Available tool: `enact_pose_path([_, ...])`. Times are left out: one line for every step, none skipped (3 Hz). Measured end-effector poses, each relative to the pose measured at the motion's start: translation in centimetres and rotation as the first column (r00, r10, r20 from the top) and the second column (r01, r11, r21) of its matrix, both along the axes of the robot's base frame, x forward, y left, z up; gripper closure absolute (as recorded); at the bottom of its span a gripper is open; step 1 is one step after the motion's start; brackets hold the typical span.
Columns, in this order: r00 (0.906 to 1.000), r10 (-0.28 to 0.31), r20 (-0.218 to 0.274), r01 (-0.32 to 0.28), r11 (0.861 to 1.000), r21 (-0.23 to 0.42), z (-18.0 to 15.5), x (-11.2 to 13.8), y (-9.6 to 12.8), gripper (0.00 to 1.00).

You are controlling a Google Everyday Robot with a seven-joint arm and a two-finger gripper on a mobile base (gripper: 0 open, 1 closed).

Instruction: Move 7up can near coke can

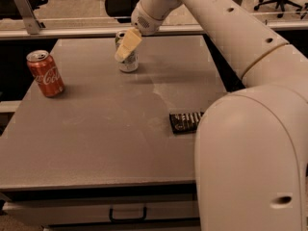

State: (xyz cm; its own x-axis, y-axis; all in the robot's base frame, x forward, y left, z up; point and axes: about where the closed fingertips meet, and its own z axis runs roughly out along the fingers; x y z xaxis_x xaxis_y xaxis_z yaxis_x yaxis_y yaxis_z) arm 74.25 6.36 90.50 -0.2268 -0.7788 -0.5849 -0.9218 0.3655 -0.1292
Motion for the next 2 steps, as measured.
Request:
enact_pose_path([0.9988,0.048,-0.008,-0.048,0.999,0.007,0.15,-1.01,0.95,0.37])
enact_pose_path([0.9962,0.086,-0.013,-0.086,0.996,0.008,0.52,-1.83,1.81,0.61])
